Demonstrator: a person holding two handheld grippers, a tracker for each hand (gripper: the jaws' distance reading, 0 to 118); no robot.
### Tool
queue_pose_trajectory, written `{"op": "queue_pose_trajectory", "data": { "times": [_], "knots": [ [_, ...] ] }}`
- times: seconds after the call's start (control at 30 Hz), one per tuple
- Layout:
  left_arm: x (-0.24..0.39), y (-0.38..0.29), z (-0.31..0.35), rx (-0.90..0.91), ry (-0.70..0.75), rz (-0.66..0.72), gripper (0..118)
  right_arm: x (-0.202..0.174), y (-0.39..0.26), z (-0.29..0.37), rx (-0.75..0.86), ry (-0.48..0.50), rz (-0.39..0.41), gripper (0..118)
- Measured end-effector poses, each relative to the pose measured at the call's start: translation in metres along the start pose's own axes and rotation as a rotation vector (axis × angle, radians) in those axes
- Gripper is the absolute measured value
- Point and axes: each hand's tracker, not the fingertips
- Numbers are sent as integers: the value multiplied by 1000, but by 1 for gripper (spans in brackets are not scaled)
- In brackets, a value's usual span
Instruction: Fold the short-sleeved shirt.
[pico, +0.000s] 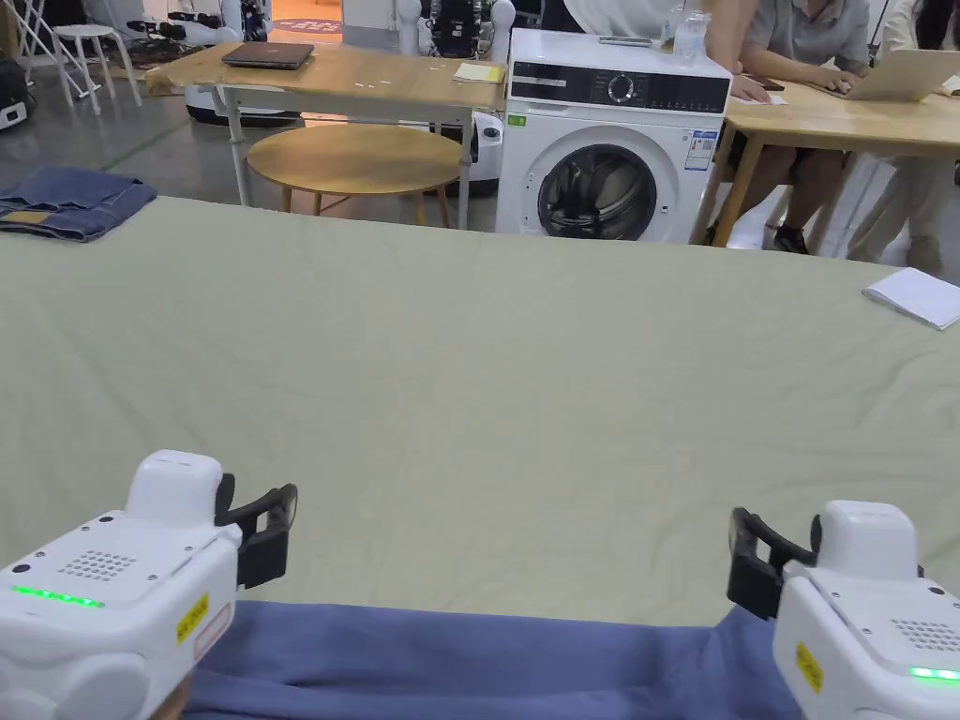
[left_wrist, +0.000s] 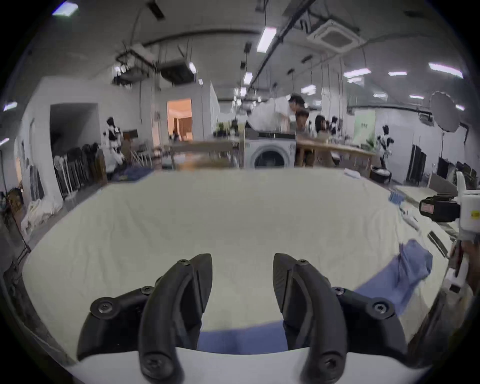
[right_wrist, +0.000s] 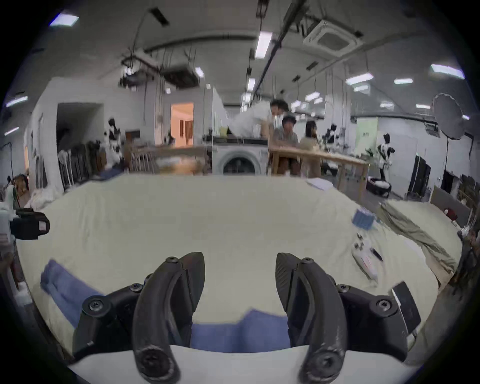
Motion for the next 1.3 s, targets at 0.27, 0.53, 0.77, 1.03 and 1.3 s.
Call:
{"op": "queue_pose_trajectory", "data": {
  "times": [0.27, 0.53, 0.77, 1.03, 1.3],
  "knots": [
    [23, 18, 7, 165, 111, -19, 3, -46, 10, 4, 200, -32, -17, 6],
    [6, 23, 20, 209, 146, 29, 0, -53, 14, 7, 259, -39, -42, 0],
    [-51, 11, 26, -23, 69, 74, 0, -54, 15, 5, 259, -8, -4, 0],
    [-137, -38, 11, -387, -75, 317, 0, -66, 4, -5, 165, 50, 50, 0],
    [-192, -77, -10, -585, -329, 555, 59, -74, -8, -11, 104, 86, 94, 0]
  ]
}}
